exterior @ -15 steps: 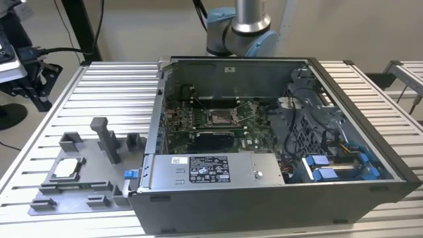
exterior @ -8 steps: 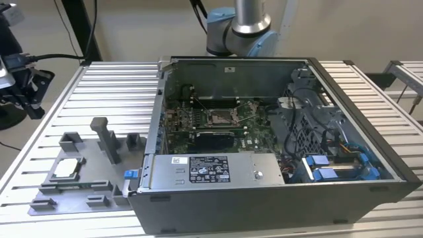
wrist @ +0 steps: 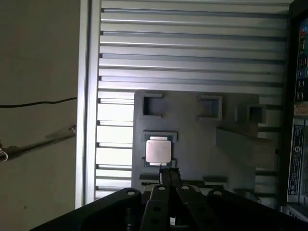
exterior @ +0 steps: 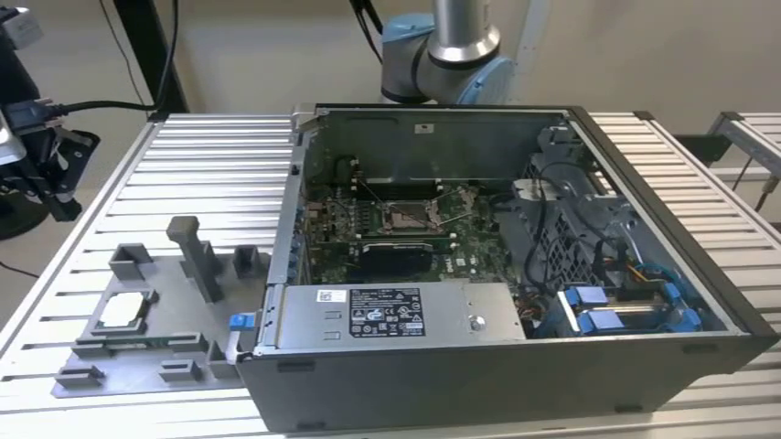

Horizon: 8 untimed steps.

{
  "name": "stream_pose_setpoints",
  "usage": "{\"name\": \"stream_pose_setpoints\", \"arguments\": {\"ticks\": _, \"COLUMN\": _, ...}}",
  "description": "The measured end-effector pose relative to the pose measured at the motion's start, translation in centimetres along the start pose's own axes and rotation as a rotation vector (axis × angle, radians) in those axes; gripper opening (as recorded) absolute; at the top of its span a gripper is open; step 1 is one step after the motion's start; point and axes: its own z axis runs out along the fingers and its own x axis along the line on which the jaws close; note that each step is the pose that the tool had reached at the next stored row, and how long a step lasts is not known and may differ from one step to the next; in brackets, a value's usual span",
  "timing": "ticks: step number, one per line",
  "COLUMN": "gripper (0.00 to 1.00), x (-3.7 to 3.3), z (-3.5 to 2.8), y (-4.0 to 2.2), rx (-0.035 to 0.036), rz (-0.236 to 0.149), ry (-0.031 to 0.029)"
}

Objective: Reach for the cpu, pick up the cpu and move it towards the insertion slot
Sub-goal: 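Reach for the cpu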

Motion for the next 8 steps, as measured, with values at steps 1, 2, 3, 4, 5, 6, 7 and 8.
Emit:
{"name": "stream_pose_setpoints", "arguments": {"ticks": 1, "gripper": 0.0, "x": 0.0, "z": 0.0, "y": 0.0, "rx": 0.0, "rz": 0.0, "ry": 0.0001}}
{"name": "stream_pose_setpoints", "arguments": {"ticks": 2, "gripper": 0.0, "x": 0.0, "z": 0.0, "y": 0.0, "rx": 0.0, "rz": 0.0, "ry": 0.0001}}
{"name": "stream_pose_setpoints", "arguments": {"ticks": 3, "gripper": 0.0, "x": 0.0, "z": 0.0, "y": 0.0, "rx": 0.0, "rz": 0.0, "ry": 0.0001}}
{"name": "stream_pose_setpoints", "arguments": {"ticks": 4, "gripper": 0.0, "x": 0.0, "z": 0.0, "y": 0.0, "rx": 0.0, "rz": 0.0, "ry": 0.0001}}
{"name": "stream_pose_setpoints", "arguments": {"ticks": 5, "gripper": 0.0, "x": 0.0, "z": 0.0, "y": 0.0, "rx": 0.0, "rz": 0.0, "ry": 0.0}}
{"name": "stream_pose_setpoints", "arguments": {"ticks": 6, "gripper": 0.0, "x": 0.0, "z": 0.0, "y": 0.0, "rx": 0.0, "rz": -0.001, "ry": 0.0001}}
{"name": "stream_pose_setpoints", "arguments": {"ticks": 7, "gripper": 0.0, "x": 0.0, "z": 0.0, "y": 0.0, "rx": 0.0, "rz": -0.001, "ry": 0.0001}}
{"name": "stream_pose_setpoints", "arguments": {"ticks": 8, "gripper": 0.0, "x": 0.0, "z": 0.0, "y": 0.0, "rx": 0.0, "rz": -0.001, "ry": 0.0001}}
